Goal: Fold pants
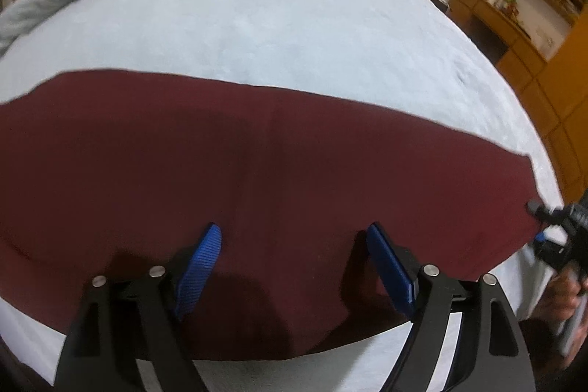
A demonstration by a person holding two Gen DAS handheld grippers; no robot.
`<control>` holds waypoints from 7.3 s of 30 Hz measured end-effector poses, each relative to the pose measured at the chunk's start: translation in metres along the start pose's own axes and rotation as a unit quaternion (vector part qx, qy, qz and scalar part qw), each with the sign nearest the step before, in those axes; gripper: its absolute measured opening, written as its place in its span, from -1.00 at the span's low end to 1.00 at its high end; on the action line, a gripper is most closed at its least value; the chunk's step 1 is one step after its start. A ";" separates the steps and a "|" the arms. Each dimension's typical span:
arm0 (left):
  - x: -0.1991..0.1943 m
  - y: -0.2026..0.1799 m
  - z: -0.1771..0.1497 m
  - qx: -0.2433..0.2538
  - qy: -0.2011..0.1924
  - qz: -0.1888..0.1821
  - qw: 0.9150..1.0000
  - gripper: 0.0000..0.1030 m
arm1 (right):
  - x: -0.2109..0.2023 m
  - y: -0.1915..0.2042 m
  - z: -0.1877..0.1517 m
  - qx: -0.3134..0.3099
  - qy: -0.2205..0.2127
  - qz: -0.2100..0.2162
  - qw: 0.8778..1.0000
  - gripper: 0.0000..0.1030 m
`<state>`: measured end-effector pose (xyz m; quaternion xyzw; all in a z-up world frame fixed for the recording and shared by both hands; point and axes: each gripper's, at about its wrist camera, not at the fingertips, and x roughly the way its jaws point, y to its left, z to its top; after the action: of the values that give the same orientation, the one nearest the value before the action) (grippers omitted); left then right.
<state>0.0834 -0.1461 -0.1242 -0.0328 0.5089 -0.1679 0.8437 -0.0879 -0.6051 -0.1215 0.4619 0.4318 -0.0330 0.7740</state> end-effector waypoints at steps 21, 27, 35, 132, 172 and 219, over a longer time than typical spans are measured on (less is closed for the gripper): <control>0.025 -0.050 0.024 0.004 0.030 -0.027 0.999 0.68 | 0.004 0.002 -0.001 -0.042 -0.003 -0.050 0.998 -0.61; -0.009 -0.020 0.028 -0.017 -0.002 -0.018 1.000 0.69 | -0.016 0.041 -0.006 -0.081 -0.043 -0.043 0.995 -0.61; -0.026 0.046 0.013 -0.053 -0.007 0.005 0.999 0.69 | -0.024 0.122 -0.015 -0.168 -0.083 -0.037 0.981 -0.61; -0.047 0.151 -0.010 -0.178 0.040 -0.015 0.983 -0.43 | 0.141 0.154 -0.092 -0.113 0.251 0.156 0.949 -0.33; -0.011 0.061 0.043 -0.043 0.037 -0.037 0.998 0.01 | 0.153 0.223 -0.068 -0.320 0.136 -0.055 0.936 -0.25; -0.132 0.365 -0.087 -0.383 -0.093 -0.021 0.919 0.28 | 0.155 0.281 -0.153 -0.351 0.174 -0.005 0.920 -0.06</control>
<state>0.0424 0.2497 -0.1366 -0.3797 0.4527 0.0258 0.8064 0.0379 -0.2767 -0.0673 0.1570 0.5457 0.1979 0.7990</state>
